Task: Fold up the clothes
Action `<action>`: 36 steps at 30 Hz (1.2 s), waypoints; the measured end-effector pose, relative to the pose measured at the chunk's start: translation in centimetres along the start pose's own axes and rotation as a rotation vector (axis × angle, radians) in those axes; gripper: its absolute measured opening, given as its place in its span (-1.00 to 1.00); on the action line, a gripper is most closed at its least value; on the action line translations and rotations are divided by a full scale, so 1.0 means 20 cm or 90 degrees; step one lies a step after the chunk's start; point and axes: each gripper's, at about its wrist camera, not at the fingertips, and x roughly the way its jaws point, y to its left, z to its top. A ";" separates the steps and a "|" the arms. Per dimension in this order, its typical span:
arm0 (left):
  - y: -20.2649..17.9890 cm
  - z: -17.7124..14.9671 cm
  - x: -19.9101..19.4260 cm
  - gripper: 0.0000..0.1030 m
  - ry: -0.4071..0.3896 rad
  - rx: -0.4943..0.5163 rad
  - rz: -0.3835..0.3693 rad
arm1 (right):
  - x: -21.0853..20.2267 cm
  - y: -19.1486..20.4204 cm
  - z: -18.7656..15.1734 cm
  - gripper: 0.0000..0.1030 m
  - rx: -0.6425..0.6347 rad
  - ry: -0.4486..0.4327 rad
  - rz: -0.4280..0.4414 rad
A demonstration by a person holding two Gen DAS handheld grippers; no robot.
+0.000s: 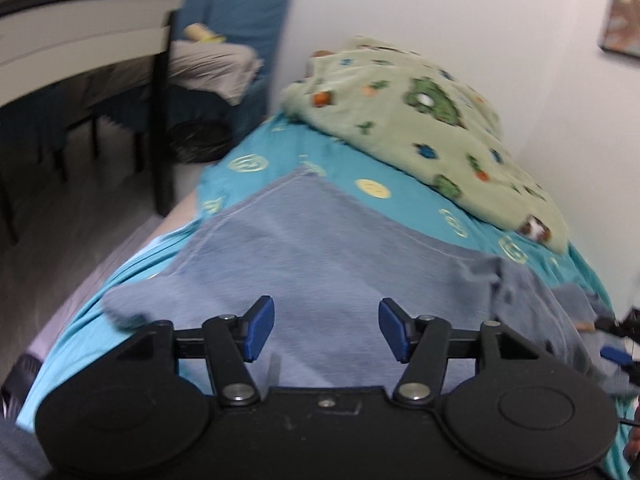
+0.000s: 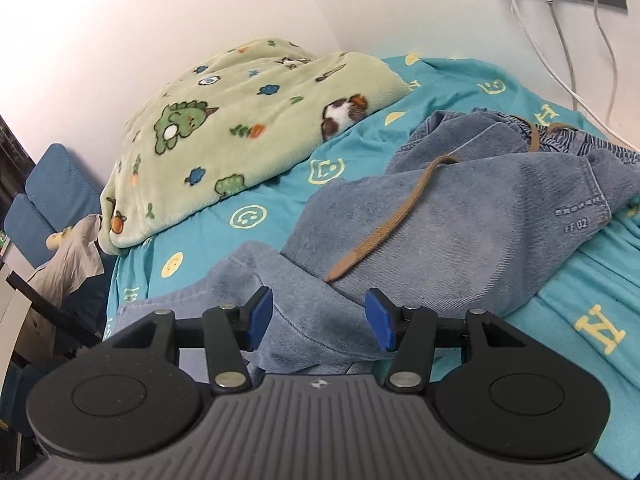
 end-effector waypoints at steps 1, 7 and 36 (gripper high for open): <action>-0.04 0.00 0.02 0.06 -0.002 0.015 -0.008 | 0.00 0.00 0.00 0.06 0.000 -0.001 -0.003; -0.21 0.00 0.15 0.07 -0.002 0.077 -0.044 | 0.00 -0.01 0.01 0.06 -0.002 -0.008 -0.006; -0.19 -0.08 0.39 0.07 0.002 0.090 -0.104 | -0.10 -0.77 0.17 0.53 0.409 -0.090 -0.197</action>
